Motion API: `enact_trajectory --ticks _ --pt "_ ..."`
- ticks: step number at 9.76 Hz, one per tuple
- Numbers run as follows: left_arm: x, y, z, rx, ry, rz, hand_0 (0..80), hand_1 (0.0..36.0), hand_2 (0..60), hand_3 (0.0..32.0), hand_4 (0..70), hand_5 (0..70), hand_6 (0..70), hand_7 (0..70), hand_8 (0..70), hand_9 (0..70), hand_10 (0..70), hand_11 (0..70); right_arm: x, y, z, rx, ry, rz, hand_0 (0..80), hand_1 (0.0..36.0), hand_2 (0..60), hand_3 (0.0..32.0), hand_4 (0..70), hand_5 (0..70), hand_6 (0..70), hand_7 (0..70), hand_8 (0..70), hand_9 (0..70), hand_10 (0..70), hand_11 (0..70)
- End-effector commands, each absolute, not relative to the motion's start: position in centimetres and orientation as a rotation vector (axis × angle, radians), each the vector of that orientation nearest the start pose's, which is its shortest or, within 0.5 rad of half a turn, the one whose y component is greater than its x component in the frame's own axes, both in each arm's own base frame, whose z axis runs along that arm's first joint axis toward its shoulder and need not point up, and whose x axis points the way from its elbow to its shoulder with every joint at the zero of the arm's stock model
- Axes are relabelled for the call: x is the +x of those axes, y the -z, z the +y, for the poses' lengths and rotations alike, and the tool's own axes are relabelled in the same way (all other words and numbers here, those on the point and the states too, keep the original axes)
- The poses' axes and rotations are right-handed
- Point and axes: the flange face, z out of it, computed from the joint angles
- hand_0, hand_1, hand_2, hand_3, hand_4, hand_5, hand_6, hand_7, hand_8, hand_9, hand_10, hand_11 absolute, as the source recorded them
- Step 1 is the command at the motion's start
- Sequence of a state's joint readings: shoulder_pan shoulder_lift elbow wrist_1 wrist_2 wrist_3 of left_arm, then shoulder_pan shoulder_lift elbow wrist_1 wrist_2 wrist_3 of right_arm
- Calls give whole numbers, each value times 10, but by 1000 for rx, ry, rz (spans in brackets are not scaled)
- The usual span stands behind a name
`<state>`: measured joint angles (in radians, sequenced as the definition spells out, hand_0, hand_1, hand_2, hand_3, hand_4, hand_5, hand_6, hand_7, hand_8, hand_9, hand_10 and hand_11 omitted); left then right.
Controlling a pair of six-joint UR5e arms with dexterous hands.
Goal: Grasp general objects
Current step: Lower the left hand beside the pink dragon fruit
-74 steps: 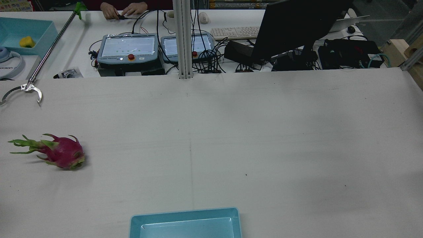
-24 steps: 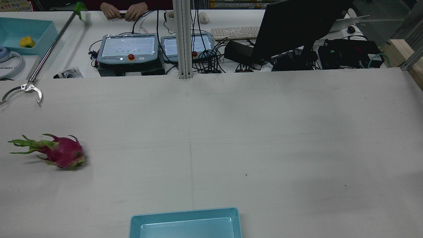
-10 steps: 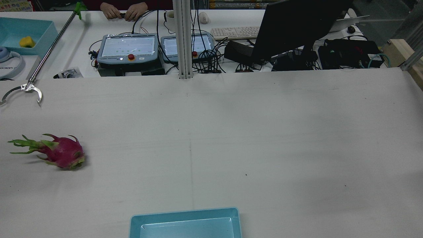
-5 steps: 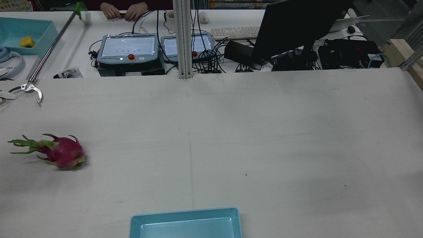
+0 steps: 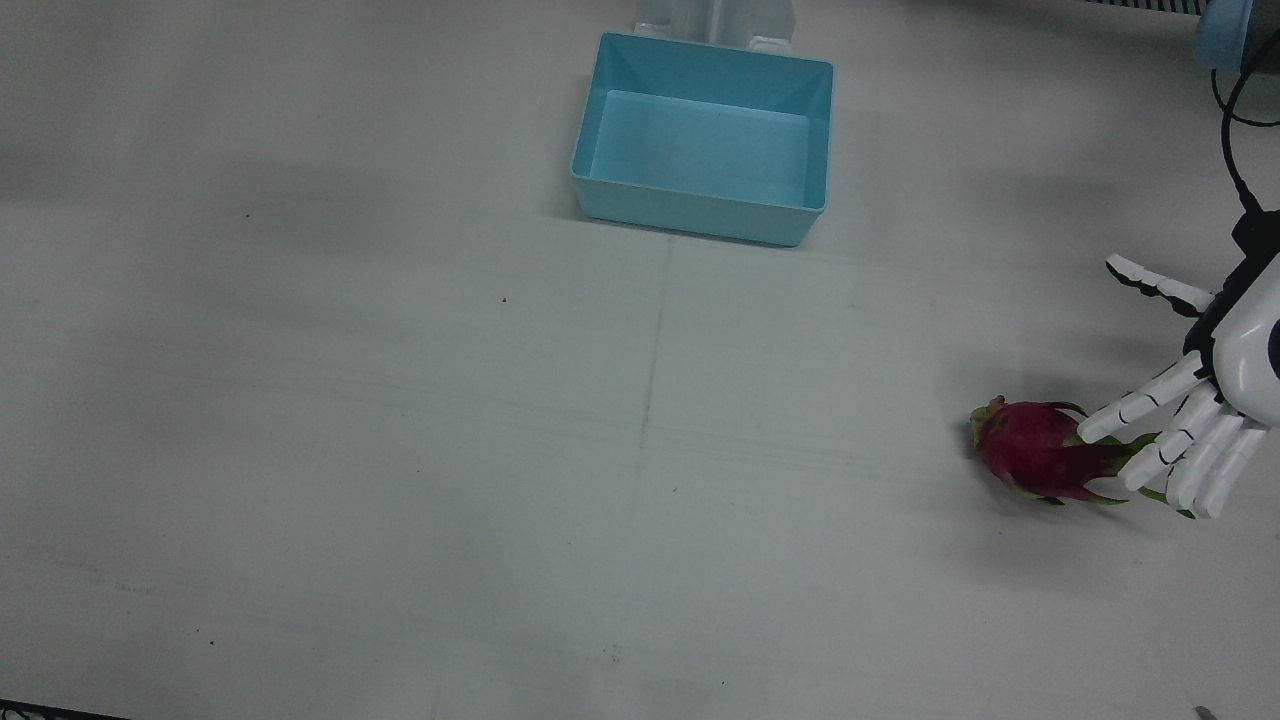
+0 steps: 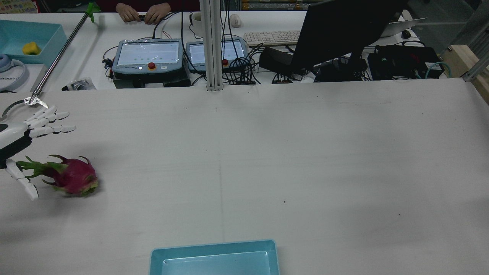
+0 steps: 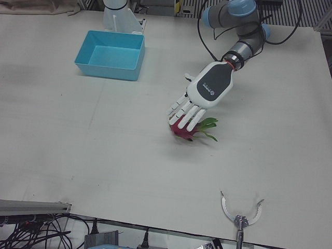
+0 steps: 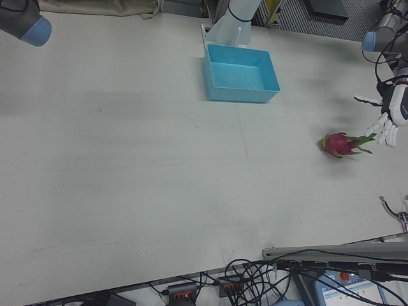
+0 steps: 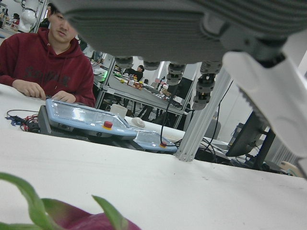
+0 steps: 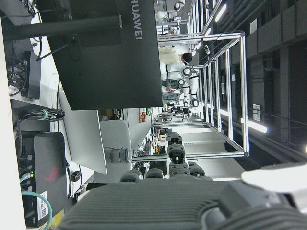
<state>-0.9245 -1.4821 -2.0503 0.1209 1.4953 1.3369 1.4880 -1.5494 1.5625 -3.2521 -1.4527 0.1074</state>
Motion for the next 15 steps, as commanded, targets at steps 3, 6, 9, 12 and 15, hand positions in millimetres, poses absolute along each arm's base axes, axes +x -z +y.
enact_trajectory --ticks 3,6,9,12,15 --pt "195 -507 -479 733 848 1671 578 138 0 320 0 0 0 0 0 0 0 0 104 -691 -500 62 2251 2048 0 0 0 0 0 0 0 0 0 0 0 0" --pt "184 -527 -467 786 812 1616 577 145 0 320 0 0 0 0 0 0 0 0 104 -691 -500 62 2251 2048 0 0 0 0 0 0 0 0 0 0 0 0" --pt "144 -588 -427 868 852 1638 584 154 0 320 0 0 0 0 0 0 0 0 104 -691 -500 62 2251 2048 0 0 0 0 0 0 0 0 0 0 0 0" --pt "152 -586 -426 850 846 1665 579 147 0 320 0 0 0 1 0 0 0 0 104 -691 -500 62 2251 2048 0 0 0 0 0 0 0 0 0 0 0 0" --pt "178 -584 -417 805 816 1698 581 146 0 320 0 0 0 6 0 0 0 0 104 -692 -500 61 2253 2047 0 0 0 0 0 0 0 0 0 0 0 0"
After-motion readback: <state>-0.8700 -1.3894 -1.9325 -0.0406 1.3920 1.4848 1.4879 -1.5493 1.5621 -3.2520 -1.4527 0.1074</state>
